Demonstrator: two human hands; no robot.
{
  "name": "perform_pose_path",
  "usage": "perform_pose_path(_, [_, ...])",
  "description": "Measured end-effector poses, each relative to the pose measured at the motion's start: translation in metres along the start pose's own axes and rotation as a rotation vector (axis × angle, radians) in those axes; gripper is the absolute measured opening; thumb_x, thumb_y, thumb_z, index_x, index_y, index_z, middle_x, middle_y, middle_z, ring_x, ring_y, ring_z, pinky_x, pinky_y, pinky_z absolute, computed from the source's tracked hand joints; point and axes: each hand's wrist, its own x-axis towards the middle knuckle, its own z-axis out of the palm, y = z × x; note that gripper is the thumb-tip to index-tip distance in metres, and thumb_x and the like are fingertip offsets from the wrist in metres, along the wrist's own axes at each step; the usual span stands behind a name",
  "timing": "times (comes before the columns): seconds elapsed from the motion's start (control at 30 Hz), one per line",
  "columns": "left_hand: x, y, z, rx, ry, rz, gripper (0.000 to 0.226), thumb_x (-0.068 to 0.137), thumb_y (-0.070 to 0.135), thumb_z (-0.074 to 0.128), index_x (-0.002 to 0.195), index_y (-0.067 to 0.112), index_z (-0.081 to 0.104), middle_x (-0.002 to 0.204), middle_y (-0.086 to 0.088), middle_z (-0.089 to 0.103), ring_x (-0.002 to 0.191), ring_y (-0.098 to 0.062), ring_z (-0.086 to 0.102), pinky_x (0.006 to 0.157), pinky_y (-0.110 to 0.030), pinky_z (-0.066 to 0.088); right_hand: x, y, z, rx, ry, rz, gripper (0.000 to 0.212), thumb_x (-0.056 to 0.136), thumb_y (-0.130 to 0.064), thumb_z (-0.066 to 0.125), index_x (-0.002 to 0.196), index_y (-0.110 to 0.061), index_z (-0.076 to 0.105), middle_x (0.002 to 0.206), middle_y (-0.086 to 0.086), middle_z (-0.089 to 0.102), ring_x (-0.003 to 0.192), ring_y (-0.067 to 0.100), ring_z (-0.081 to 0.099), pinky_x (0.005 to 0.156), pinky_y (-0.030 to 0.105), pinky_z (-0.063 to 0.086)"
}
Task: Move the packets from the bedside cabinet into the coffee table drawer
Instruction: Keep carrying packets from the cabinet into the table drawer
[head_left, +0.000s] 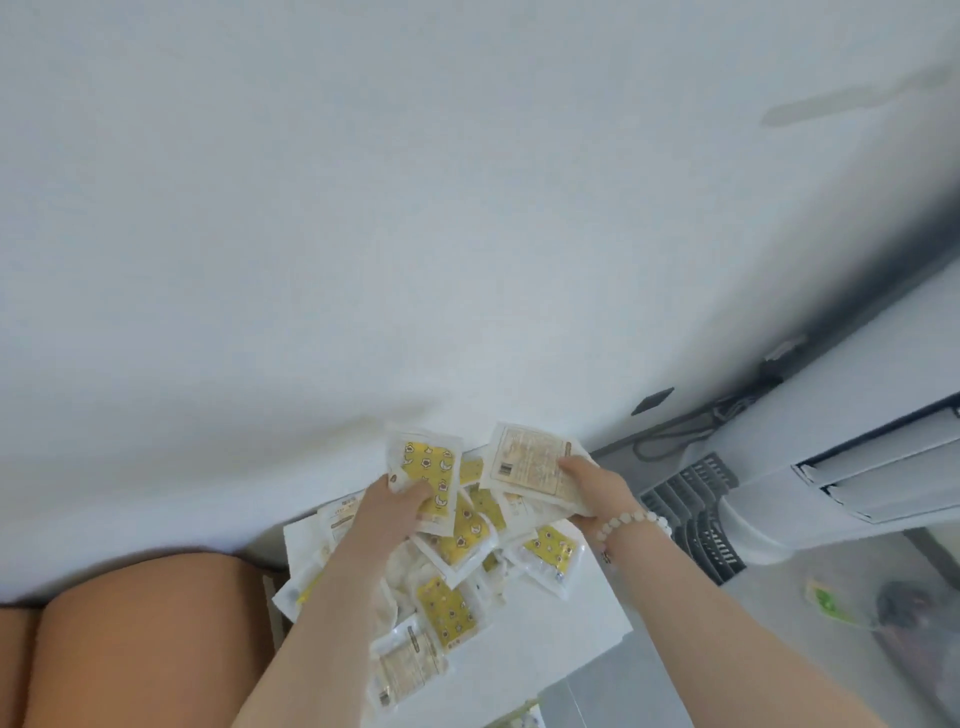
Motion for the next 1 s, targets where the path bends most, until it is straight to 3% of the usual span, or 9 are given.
perform_pose_path(0.1, [-0.016, 0.028, 0.012, 0.016, -0.136, 0.06, 0.012, 0.088, 0.009, 0.052, 0.093, 0.012, 0.062, 0.093, -0.009, 0.07, 0.085, -0.027, 0.067, 0.081, -0.04, 0.054, -0.027, -0.015, -0.02, 0.127, 0.041, -0.024, 0.034, 0.082, -0.022, 0.067, 0.105, -0.001, 0.056, 0.087, 0.012, 0.065, 0.068, 0.023, 0.061, 0.059, 0.028, 0.052])
perform_pose_path(0.17, [-0.026, 0.046, 0.024, 0.049, -0.218, 0.095, 0.014, 0.088, 0.009, 0.051, 0.095, 0.011, 0.063, 0.095, -0.01, 0.07, 0.087, -0.027, 0.067, 0.084, -0.041, 0.053, -0.041, -0.022, -0.035, 0.19, 0.052, -0.043, 0.033, 0.084, -0.021, 0.065, 0.108, 0.0, 0.056, 0.091, 0.012, 0.067, 0.07, 0.023, 0.063, 0.054, 0.027, 0.052])
perform_pose_path(0.27, [-0.036, 0.066, 0.046, 0.106, -0.319, 0.128, 0.015, 0.089, 0.011, 0.05, 0.095, 0.012, 0.064, 0.091, -0.009, 0.07, 0.083, -0.026, 0.067, 0.081, -0.039, 0.052, -0.06, -0.03, -0.062, 0.272, 0.052, -0.104, 0.044, 0.083, -0.021, 0.066, 0.119, 0.0, 0.054, 0.11, 0.017, 0.068, 0.084, 0.027, 0.066, 0.069, 0.034, 0.055])
perform_pose_path(0.37, [-0.048, 0.079, 0.071, 0.101, -0.43, 0.141, 0.017, 0.091, 0.009, 0.049, 0.1, 0.009, 0.063, 0.087, -0.009, 0.069, 0.075, -0.024, 0.066, 0.067, -0.031, 0.051, -0.08, -0.033, -0.094, 0.367, 0.048, -0.153, 0.043, 0.084, -0.02, 0.067, 0.121, -0.001, 0.054, 0.113, 0.016, 0.068, 0.093, 0.027, 0.066, 0.08, 0.036, 0.054])
perform_pose_path(0.43, [-0.056, 0.083, 0.089, 0.108, -0.497, 0.147, 0.021, 0.091, 0.011, 0.049, 0.107, 0.007, 0.064, 0.092, -0.01, 0.071, 0.08, -0.025, 0.067, 0.069, -0.033, 0.052, -0.092, -0.029, -0.115, 0.444, 0.021, -0.187, 0.037, 0.086, -0.019, 0.068, 0.116, -0.002, 0.058, 0.109, 0.014, 0.069, 0.091, 0.025, 0.068, 0.076, 0.034, 0.057])
perform_pose_path(0.6, [-0.084, 0.089, 0.14, 0.139, -0.633, 0.161, 0.024, 0.094, 0.022, 0.054, 0.114, 0.013, 0.064, 0.104, -0.009, 0.072, 0.097, -0.027, 0.067, 0.092, -0.044, 0.05, -0.118, -0.014, -0.164, 0.575, 0.051, -0.22, 0.023, 0.083, -0.011, 0.07, 0.101, -0.001, 0.061, 0.091, 0.012, 0.071, 0.077, 0.023, 0.069, 0.063, 0.032, 0.059])
perform_pose_path(0.8, [-0.121, 0.089, 0.197, 0.255, -0.73, 0.199, 0.025, 0.09, 0.017, 0.062, 0.113, 0.01, 0.063, 0.105, -0.011, 0.07, 0.092, -0.027, 0.067, 0.076, -0.037, 0.054, -0.149, 0.013, -0.229, 0.663, 0.197, -0.219, 0.047, 0.08, -0.01, 0.074, 0.12, 0.002, 0.052, 0.097, 0.013, 0.07, 0.076, 0.02, 0.07, 0.052, 0.026, 0.056])
perform_pose_path(0.93, [-0.158, 0.084, 0.244, 0.326, -0.821, 0.228, 0.015, 0.088, 0.013, 0.063, 0.103, 0.013, 0.064, 0.096, -0.007, 0.071, 0.081, -0.021, 0.068, 0.066, -0.032, 0.054, -0.172, 0.039, -0.28, 0.747, 0.261, -0.259, 0.051, 0.079, -0.009, 0.074, 0.123, 0.002, 0.052, 0.105, 0.014, 0.07, 0.085, 0.023, 0.07, 0.067, 0.031, 0.057])
perform_pose_path(1.0, [-0.179, 0.075, 0.27, 0.36, -0.872, 0.237, 0.014, 0.088, 0.012, 0.063, 0.102, 0.013, 0.065, 0.098, -0.008, 0.071, 0.084, -0.022, 0.068, 0.071, -0.035, 0.055, -0.186, 0.055, -0.306, 0.786, 0.309, -0.279, 0.049, 0.078, -0.009, 0.075, 0.122, 0.001, 0.055, 0.107, 0.014, 0.069, 0.088, 0.024, 0.07, 0.071, 0.032, 0.057])
